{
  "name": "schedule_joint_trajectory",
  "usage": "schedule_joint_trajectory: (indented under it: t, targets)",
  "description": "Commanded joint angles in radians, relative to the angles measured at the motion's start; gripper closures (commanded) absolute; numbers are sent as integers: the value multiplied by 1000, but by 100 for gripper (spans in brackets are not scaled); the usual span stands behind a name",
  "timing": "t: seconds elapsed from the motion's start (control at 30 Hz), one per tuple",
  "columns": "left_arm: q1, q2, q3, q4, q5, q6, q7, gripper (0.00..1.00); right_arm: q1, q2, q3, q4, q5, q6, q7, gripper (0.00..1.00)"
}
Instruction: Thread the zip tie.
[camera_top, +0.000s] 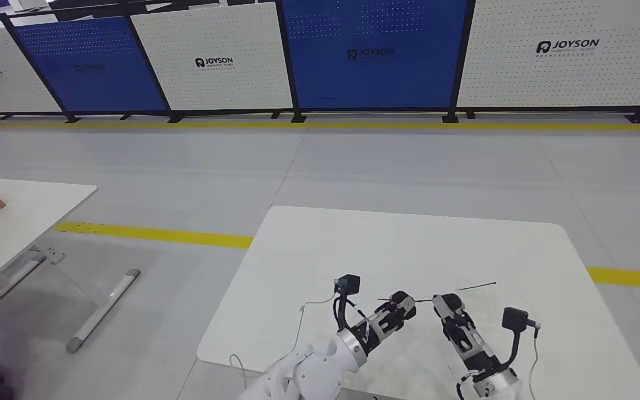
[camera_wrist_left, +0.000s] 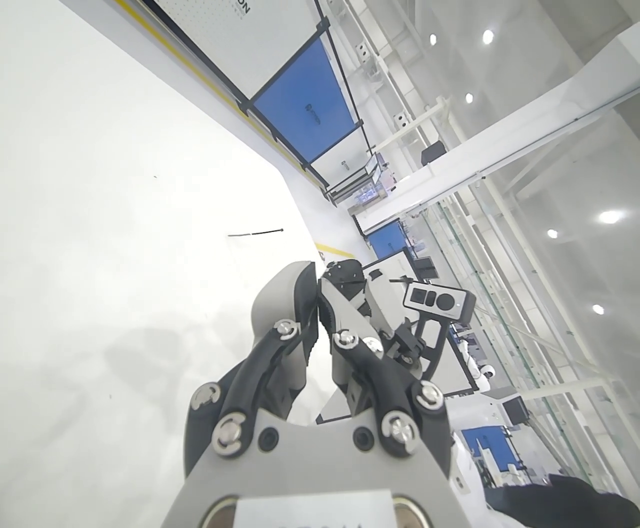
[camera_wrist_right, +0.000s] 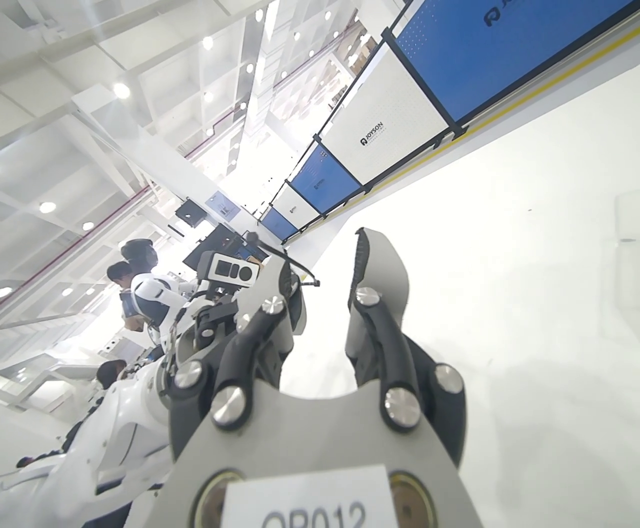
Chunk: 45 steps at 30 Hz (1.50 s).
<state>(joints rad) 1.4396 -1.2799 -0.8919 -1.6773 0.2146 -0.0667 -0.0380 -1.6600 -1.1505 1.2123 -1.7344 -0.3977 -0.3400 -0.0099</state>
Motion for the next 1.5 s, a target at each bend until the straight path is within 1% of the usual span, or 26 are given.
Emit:
schedule_joint_trajectory:
  t: [0.0, 0.03, 0.1, 0.2, 0.33, 0.4, 0.43, 0.47, 0.53, 0.7, 0.83, 1.13, 1.27, 1.37, 1.4, 1.47]
  targets:
    - [-1, -1, 0, 1, -2, 2, 2, 100, 0, 1, -1, 0, 0, 0, -1, 76]
    - [-2, -1, 0, 2, -3, 3, 3, 100, 1, 2, -1, -1, -1, 0, -1, 77]
    - [-2, -2, 1, 2, -4, 4, 5, 100, 1, 3, -2, -1, -1, 0, -1, 82]
    - [-2, -2, 1, 4, -5, 2, 7, 100, 1, 4, -3, -1, -1, 0, -3, 100]
    - [-1, -3, 1, 2, -5, -8, 9, 100, 2, 7, -6, -2, 5, 0, -5, 100]
    - [1, -2, 1, 1, -3, -20, 7, 100, 3, 8, -9, -5, 18, 0, 5, 100]
    - [1, -2, 1, 1, -2, -23, 5, 100, 3, 9, -12, -8, 34, 0, 20, 100]
    - [1, -2, 2, 1, -2, -25, 2, 100, 4, 11, -18, -15, 73, 0, 52, 100]
    - [1, -2, 6, -1, 1, -28, -2, 100, 12, 16, -4, -21, 126, 0, 100, 100]
    - [1, -3, 9, -4, -5, -39, -15, 100, 12, 24, 14, -25, 167, 0, 127, 100]
    - [5, -1, 5, -11, -11, -48, -24, 100, 14, 28, 17, -17, 172, 0, 127, 100]
    - [15, 3, -5, -16, -18, -65, -43, 100, 30, 32, 2, 0, 162, 0, 138, 100]
    - [16, 4, -5, -15, -17, -65, -44, 100, 34, 34, -3, 5, 148, 0, 128, 100]
    - [14, 5, -6, -11, 0, -51, -43, 100, 34, 34, -7, 7, 131, 0, 106, 100]
    - [14, 5, -3, -9, 13, -45, -46, 89, 34, 34, -8, 8, 124, 0, 98, 100]
    - [15, 6, 1, -12, 35, -38, -40, 60, 33, 34, -9, 13, 96, 0, 73, 100]
